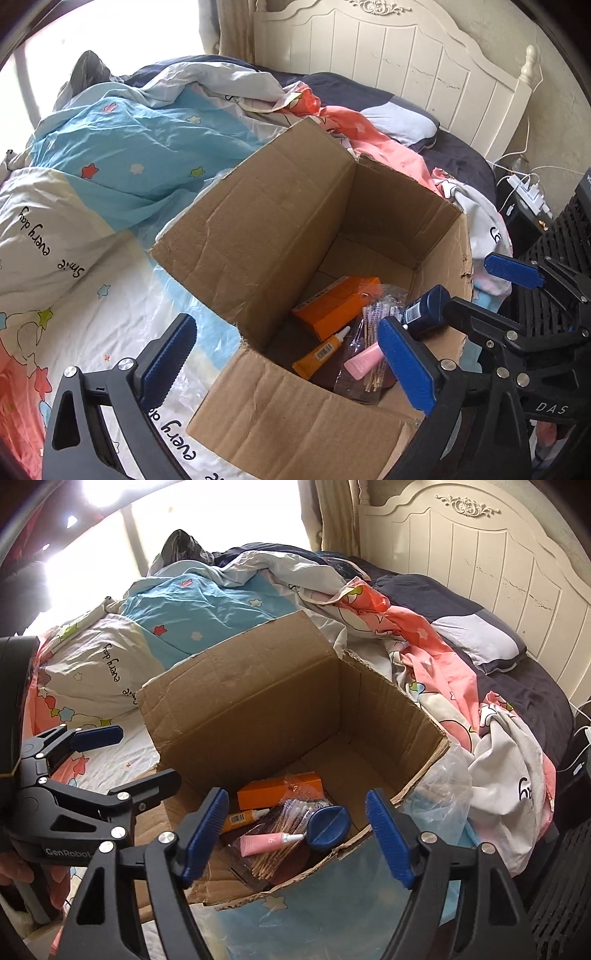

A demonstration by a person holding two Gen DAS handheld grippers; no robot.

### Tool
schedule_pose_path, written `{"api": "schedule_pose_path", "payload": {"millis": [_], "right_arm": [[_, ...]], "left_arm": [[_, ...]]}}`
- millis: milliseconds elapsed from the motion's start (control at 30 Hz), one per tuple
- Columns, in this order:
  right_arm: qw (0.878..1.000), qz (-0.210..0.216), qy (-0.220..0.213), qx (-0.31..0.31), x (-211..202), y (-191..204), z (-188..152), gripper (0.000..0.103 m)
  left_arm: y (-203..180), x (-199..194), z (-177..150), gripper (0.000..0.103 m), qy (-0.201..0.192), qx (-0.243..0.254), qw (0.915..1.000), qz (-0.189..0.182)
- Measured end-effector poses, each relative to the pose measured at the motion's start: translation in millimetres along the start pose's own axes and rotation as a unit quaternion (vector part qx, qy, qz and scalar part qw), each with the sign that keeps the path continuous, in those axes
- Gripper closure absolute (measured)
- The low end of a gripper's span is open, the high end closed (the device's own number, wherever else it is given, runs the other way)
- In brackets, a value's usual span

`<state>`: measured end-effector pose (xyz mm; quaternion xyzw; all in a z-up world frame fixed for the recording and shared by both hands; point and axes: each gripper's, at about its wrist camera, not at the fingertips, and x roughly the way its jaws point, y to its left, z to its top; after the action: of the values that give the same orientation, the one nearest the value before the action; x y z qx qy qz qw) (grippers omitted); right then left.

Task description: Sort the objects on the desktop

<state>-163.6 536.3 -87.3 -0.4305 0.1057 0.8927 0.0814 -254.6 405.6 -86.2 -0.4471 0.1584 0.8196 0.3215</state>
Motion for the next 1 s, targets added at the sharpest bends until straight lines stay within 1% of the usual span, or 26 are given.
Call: {"api": "schedule_pose_path", "payload": {"millis": [67,133,233,300,500,867,1000], "right_arm": [[1.000,0.002,0.001,0.004,-2.4,0.3,-0.7,0.029],[1.000,-0.001,0.003,0.001,-4.7,3.0,-1.8,0.029],[1.000,-0.005,0.006,-0.009,-9.4,8.8,-2.5,0.029],[1.000,-0.002,0.005,-0.011,-12.7,11.3,-2.4,0.029],[1.000,-0.005,0.006,-0.017,-16.8,14.8,-1.8,0.029],[1.000,-0.004,0.014,-0.017,-18.4,24.0,-6.6,0.029],[1.000,-0.002,0.017,-0.019,-21.5,31.7,-9.2,0.029]], "left_arm": [[1.1,-4.6,0.1,0.000,0.002,0.001,1.0000,-0.001],[0.5,-6.0,2.0,0.000,0.013,0.007,0.9999,0.002],[-3.8,-12.1,-0.5,0.000,0.003,0.028,0.9995,0.017],[-5.4,-14.7,-1.9,0.000,0.002,0.033,0.9993,0.020],[-3.6,-18.6,-3.8,0.000,0.004,0.029,0.9995,0.014],[1.8,-26.9,-12.4,0.000,0.007,0.029,0.9993,0.023],[10.4,-32.8,-18.9,0.000,0.009,0.017,0.9995,0.026]]}}
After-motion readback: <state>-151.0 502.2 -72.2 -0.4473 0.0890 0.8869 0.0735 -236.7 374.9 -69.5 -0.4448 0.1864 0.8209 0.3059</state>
